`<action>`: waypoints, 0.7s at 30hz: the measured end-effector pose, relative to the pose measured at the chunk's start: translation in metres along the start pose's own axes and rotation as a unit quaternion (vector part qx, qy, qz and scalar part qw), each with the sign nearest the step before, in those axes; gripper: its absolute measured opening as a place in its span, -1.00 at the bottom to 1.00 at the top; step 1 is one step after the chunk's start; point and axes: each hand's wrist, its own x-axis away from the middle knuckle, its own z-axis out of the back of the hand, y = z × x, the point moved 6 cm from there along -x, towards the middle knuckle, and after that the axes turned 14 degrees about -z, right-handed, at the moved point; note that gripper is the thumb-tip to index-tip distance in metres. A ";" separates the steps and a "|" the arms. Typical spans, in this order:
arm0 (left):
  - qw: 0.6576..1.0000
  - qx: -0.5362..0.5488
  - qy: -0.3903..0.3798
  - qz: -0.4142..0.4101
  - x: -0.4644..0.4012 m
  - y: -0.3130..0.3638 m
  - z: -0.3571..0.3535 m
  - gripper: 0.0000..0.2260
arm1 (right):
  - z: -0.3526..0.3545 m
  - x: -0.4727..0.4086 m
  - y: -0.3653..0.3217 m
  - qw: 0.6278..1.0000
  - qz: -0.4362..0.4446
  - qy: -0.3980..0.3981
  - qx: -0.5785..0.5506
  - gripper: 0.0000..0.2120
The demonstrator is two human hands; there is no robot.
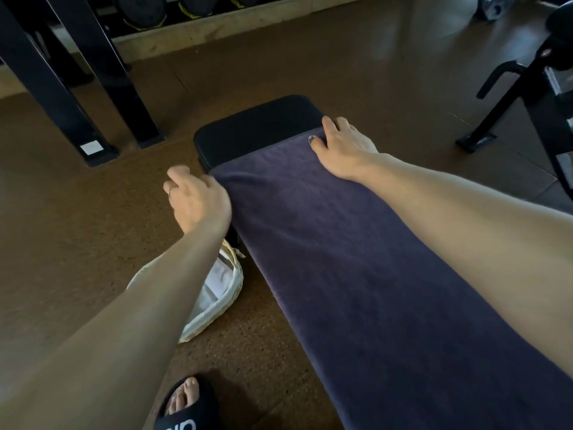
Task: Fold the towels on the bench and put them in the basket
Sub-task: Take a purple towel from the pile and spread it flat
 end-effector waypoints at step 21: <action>0.852 -0.319 -0.266 -0.317 0.063 0.056 -0.069 -0.36 | -0.001 0.088 -0.020 0.988 0.150 0.039 -0.028 -0.46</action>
